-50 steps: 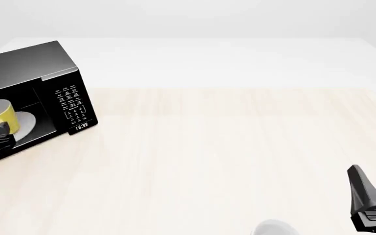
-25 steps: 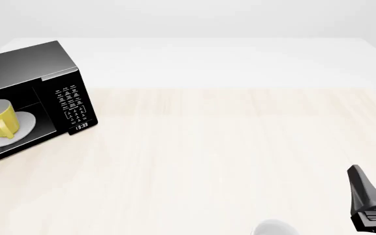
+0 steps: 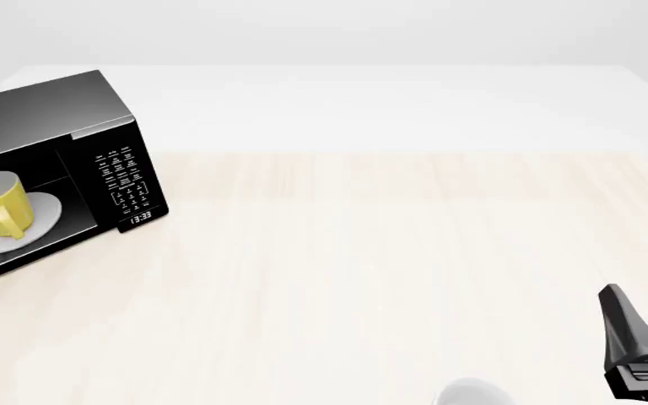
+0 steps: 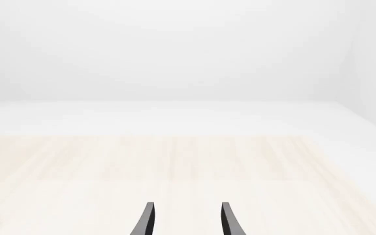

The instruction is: Put the yellow and white mug in the microwave and close it.

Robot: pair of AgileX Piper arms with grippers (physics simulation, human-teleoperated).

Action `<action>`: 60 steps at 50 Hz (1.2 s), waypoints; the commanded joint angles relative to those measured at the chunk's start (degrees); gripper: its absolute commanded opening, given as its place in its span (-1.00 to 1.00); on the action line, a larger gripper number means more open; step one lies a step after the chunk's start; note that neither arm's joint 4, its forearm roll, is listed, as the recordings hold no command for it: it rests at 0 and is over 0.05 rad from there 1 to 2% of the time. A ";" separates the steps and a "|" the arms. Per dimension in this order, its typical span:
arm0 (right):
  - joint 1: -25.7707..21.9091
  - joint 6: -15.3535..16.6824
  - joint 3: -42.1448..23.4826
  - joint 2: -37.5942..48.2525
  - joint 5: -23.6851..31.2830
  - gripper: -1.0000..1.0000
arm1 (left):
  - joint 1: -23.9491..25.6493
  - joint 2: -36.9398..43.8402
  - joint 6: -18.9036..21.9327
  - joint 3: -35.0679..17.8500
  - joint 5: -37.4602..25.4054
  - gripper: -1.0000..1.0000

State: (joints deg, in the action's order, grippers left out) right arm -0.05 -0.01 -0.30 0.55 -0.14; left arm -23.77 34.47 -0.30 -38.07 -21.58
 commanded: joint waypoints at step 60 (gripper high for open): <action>0.02 0.00 0.06 -0.11 0.03 1.00 | -30.71 8.59 -0.92 -7.79 -1.87 1.00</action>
State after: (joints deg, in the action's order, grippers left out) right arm -0.05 -0.02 -0.30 0.55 -0.14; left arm -49.51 40.41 -0.11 -46.36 -25.22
